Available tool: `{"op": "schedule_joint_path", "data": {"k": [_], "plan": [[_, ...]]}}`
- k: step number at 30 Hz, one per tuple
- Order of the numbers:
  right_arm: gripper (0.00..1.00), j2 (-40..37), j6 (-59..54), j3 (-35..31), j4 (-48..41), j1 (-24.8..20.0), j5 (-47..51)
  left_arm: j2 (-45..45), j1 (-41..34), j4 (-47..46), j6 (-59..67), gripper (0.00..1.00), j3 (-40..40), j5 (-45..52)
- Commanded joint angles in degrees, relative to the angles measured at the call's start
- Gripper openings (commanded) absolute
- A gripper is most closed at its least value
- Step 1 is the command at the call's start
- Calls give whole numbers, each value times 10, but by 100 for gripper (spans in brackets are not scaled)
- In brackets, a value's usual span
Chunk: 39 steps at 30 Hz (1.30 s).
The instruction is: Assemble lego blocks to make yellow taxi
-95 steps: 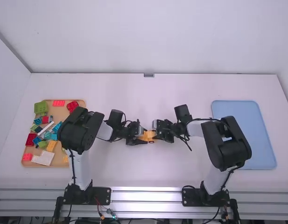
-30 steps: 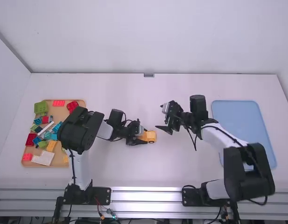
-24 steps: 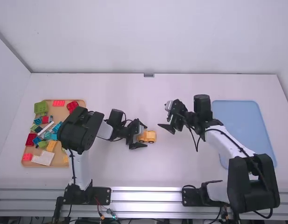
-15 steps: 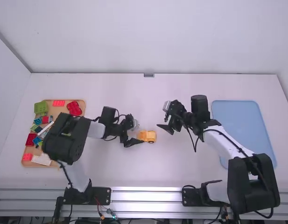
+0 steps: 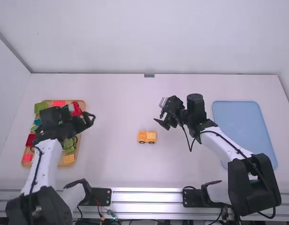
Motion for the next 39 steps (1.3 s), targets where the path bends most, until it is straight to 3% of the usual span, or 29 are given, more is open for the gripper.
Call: {"op": "schedule_joint_path", "data": {"k": [1, 5, 8, 14, 20, 24, 30, 31, 39], "plan": [[99, -3, 7, 3, 4, 5, 2, -43, 50, -71, -336, 99, 1, -132], [99, -3, 7, 3, 8, 4, 2, -80, 106, -205, -457, 99, 0, -221], [99, -3, 7, 3, 8, 3, 2, -94, 123, -241, -483, 99, -3, -256], [99, -3, 18, 3, 9, 9, 2, -87, 124, -250, -475, 99, 2, -285], [99, -3, 18, 3, 10, 9, 2, -6, 125, -254, -460, 99, 26, -311], [99, -3, 18, 3, 20, 11, 2, 86, 125, -276, -416, 83, 67, -302], [99, -3, 19, 3, 23, 11, 0, 186, 123, -296, -415, 73, 103, -315], [99, -3, 19, 3, 21, 11, 0, 202, 123, -292, -416, 63, 104, -320], [99, -3, 33, 3, 16, 11, 2, 234, 127, -270, -405, 61, 98, -325]]}}
